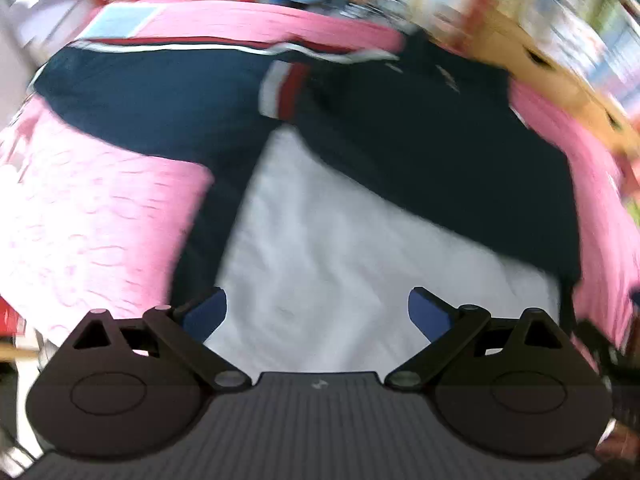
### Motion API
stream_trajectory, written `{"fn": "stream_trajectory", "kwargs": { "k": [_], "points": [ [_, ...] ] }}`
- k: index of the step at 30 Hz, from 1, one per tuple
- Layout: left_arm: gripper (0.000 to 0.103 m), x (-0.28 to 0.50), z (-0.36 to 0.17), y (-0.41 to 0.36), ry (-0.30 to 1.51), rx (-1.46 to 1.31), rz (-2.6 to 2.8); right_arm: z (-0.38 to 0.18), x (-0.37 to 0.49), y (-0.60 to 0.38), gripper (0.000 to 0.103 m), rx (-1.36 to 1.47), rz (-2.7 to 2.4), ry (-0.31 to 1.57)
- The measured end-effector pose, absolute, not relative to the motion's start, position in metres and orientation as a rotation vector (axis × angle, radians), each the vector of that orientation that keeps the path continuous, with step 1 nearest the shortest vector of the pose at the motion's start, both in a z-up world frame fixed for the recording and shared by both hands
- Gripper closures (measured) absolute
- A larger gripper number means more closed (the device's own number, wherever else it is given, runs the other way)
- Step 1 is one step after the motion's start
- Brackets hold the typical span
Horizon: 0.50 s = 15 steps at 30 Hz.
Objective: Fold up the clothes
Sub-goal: 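Move the left tool toward the other navy sleeve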
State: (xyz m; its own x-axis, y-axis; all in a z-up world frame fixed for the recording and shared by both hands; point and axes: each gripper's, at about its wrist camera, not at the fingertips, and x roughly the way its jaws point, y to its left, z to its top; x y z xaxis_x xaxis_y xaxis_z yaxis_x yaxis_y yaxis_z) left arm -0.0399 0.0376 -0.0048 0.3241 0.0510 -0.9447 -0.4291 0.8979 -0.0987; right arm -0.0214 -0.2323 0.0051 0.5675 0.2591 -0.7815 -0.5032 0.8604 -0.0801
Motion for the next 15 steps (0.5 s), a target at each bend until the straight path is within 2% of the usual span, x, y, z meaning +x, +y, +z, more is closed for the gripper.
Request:
{"fn": "stream_trajectory", "kwargs": {
  "k": [7, 15],
  "points": [
    [0.004, -0.010, -0.019, 0.199, 1.119, -0.367, 0.633, 0.007, -0.019, -0.186, 0.004, -0.317, 0.393, 0.852],
    [0.008, 0.038, -0.075, 0.368, 1.050, -0.508, 0.944, 0.003, -0.029, -0.106, 0.004, -0.399, 0.331, 0.878]
  ]
}}
